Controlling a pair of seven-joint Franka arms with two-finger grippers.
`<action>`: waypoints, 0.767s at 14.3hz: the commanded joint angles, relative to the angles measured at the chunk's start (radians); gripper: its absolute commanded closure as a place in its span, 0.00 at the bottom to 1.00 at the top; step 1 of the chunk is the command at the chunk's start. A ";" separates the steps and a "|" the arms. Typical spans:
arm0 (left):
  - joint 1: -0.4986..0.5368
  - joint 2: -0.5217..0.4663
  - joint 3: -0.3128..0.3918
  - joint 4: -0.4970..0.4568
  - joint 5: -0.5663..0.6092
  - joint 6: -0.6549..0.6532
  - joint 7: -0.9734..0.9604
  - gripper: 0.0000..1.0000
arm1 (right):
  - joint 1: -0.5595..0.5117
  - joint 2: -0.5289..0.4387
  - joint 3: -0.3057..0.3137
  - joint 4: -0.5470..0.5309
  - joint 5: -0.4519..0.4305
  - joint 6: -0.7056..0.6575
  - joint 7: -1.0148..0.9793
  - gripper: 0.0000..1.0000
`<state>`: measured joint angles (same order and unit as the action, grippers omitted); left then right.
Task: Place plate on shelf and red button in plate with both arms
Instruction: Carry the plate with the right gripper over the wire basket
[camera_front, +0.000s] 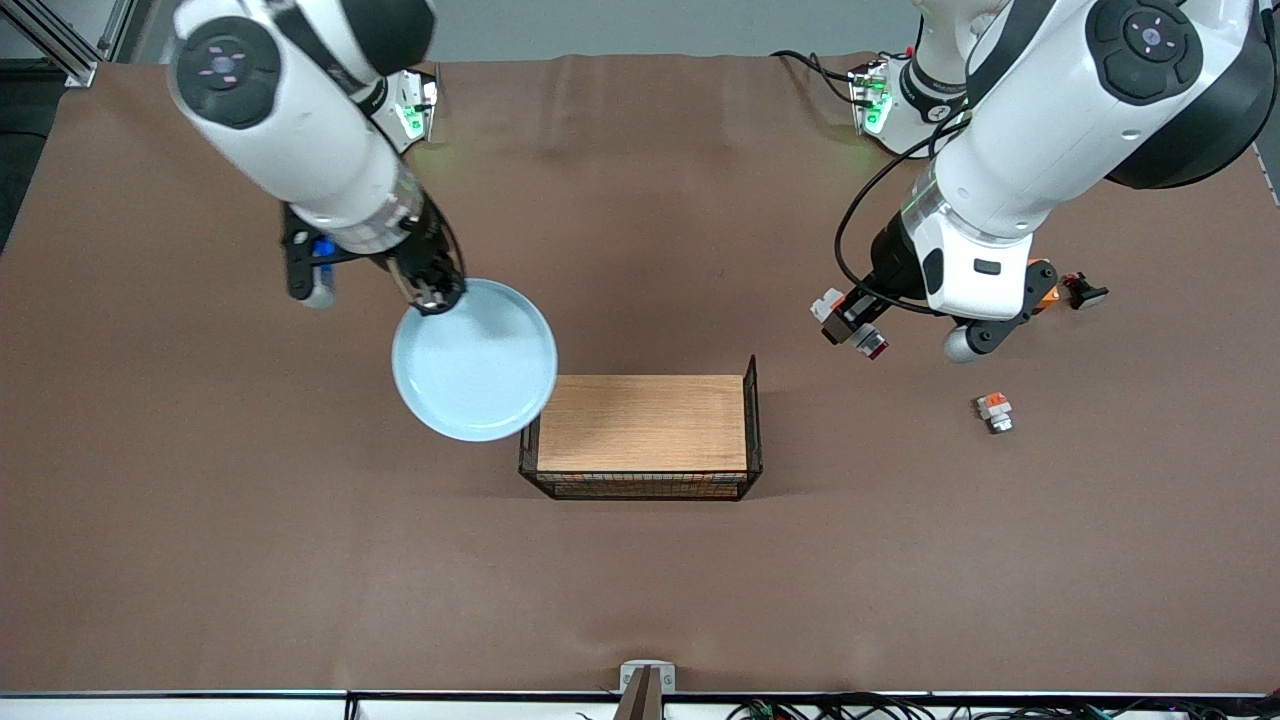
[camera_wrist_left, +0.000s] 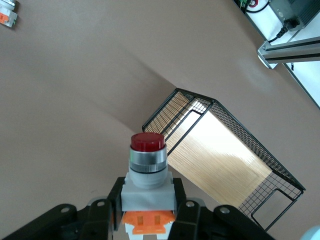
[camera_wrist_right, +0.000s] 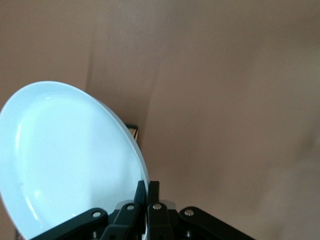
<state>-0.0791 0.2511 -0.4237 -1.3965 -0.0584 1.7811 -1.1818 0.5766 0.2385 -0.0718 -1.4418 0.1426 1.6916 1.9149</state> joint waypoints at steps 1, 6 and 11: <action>-0.002 -0.004 -0.003 0.016 0.009 -0.002 -0.033 0.70 | 0.071 0.099 -0.013 0.105 -0.012 0.025 0.178 1.00; -0.008 -0.004 -0.001 0.016 0.008 -0.002 -0.047 0.70 | 0.123 0.255 -0.017 0.273 -0.021 0.029 0.318 1.00; -0.014 0.005 -0.007 0.016 0.006 0.004 -0.093 0.70 | 0.190 0.318 -0.019 0.296 -0.077 0.089 0.447 1.00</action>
<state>-0.0894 0.2514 -0.4264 -1.3901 -0.0584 1.7811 -1.2547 0.7315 0.5220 -0.0765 -1.1929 0.0894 1.7797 2.3010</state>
